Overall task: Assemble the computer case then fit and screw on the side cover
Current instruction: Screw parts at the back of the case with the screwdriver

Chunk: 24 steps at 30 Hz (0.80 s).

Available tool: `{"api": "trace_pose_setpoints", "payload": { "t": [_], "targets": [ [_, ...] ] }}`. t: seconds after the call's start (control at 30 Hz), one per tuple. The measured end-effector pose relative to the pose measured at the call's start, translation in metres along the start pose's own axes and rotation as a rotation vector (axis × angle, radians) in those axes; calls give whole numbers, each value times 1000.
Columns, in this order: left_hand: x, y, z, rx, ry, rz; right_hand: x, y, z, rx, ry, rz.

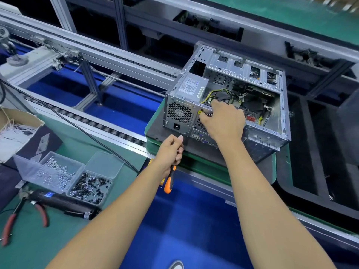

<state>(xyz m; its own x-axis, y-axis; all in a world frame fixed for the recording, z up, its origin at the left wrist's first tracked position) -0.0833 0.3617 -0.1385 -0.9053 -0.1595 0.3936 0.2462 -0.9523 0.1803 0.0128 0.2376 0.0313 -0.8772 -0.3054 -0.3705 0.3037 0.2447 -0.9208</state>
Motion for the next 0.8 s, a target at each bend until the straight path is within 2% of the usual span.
{"api": "trace_pose_setpoints", "payload": {
  "t": [0.37,0.43,0.53,0.57,0.63,0.7,0.8],
  "targets": [
    [9,10,-15,31,-41,-34,14,-7,4,-44,-55,14],
    [10,14,-16,55,-52,-36,33,-8,3,-213,1,113],
    [11,17,-18,102,-87,-32,104,-1,-9,-568,104,353],
    [11,18,-18,108,-92,-33,130,10,-14,-629,163,374],
    [9,17,-18,106,-98,-27,171,46,-20,-740,331,250],
    [8,16,-19,149,-116,-21,195,83,-25,-861,501,23],
    [5,16,-22,166,-131,-30,209,113,-40,-926,589,-247]
  ]
}}
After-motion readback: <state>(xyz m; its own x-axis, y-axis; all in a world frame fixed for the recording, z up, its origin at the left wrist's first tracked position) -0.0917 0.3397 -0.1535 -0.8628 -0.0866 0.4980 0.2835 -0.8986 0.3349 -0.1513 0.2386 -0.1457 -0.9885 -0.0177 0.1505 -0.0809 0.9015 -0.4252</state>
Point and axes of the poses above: each hand's wrist, its own x-axis away from the middle knuckle, its own y-axis out of the palm, z = x × y, the point moved 8 cm from there along -x, towards the middle knuckle, and after that the axes turned 7 degrees about -x, right-handed, at the moved point
